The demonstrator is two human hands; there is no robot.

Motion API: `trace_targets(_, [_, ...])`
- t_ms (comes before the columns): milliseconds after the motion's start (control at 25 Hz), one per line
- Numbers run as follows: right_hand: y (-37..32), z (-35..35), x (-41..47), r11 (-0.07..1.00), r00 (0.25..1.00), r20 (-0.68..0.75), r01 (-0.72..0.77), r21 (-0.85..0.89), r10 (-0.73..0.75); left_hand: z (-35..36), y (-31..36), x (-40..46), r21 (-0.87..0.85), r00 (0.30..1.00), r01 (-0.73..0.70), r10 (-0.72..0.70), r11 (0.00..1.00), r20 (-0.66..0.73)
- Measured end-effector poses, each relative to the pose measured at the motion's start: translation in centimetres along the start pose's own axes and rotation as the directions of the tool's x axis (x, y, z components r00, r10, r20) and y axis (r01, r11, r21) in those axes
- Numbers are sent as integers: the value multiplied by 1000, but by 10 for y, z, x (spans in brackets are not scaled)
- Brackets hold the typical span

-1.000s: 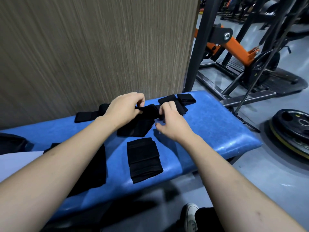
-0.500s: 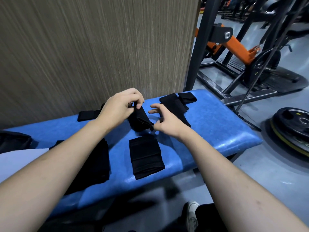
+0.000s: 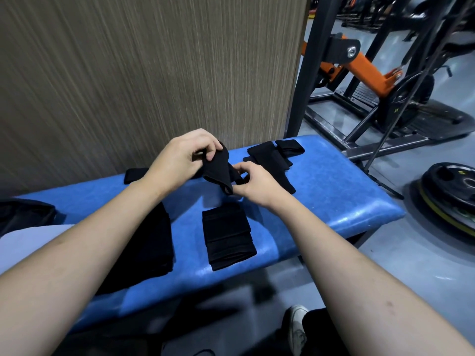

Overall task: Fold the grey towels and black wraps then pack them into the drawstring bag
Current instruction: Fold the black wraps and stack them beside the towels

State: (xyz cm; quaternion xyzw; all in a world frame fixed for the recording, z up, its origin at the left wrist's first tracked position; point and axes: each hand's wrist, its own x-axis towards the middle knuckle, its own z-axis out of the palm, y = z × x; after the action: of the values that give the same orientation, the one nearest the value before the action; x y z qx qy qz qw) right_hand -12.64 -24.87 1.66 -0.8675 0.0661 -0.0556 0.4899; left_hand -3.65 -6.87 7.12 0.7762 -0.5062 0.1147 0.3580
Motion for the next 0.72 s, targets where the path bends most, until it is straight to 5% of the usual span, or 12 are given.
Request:
trace_targets(160, [-4, 0, -2, 993, 996, -86, -3, -114, -7, 0, -3, -7, 26, 999, 28, -29, 999, 21])
trace_targets(440, [-16, 5, -6, 968, 994, -105, -3, -250, -24, 14, 11, -8, -165, 992, 124, -124, 979, 6])
trace_targets(720, [-20, 10, -9, 951, 986, -65, 130, -281, -154, 30, 14, -11, -308, 849, 528, -491, 791, 195])
